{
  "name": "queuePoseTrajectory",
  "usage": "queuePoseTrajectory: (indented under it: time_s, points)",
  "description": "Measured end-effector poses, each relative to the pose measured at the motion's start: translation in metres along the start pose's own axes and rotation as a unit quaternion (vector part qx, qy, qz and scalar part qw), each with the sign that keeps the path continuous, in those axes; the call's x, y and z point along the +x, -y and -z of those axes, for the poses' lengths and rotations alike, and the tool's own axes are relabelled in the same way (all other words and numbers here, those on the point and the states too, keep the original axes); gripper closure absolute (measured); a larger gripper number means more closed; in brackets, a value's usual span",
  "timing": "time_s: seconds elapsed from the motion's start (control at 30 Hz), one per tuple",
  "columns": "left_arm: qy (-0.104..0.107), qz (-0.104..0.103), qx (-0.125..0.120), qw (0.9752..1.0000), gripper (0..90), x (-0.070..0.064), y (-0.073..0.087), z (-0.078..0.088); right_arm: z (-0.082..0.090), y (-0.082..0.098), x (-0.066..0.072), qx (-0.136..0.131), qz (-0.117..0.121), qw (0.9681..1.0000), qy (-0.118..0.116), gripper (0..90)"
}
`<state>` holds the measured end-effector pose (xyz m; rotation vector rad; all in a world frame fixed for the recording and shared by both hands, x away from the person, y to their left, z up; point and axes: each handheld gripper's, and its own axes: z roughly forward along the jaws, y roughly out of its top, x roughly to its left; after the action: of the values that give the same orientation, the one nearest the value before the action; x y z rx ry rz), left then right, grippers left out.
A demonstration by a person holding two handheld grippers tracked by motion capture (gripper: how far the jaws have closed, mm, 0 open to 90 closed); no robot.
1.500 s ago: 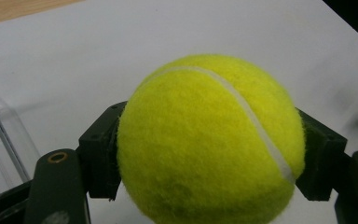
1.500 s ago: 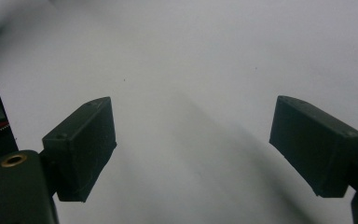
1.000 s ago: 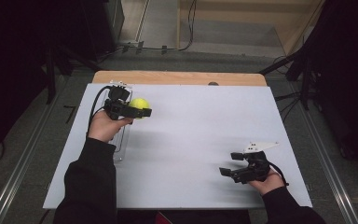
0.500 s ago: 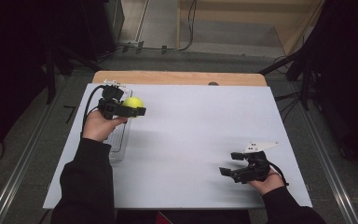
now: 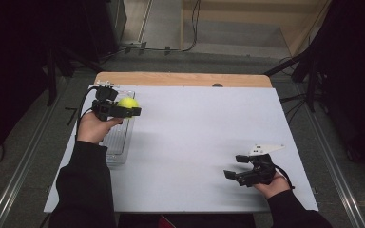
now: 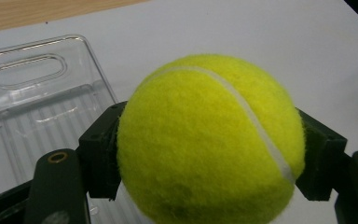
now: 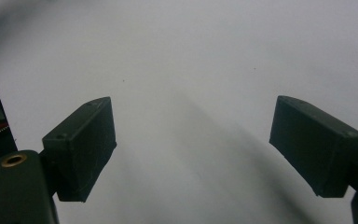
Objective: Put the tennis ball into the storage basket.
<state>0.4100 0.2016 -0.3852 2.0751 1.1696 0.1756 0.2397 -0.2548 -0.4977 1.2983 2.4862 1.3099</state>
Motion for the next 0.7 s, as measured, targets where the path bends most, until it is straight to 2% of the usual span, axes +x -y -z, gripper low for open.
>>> queuePoseTrajectory:
  time_s: [0.7]
  points:
    - [-0.035,0.034,-0.010,0.9988,26.2,0.025,0.009,0.013,0.000,0.000,0.000,0.000,0.000,1.0000,0.000,12.4]
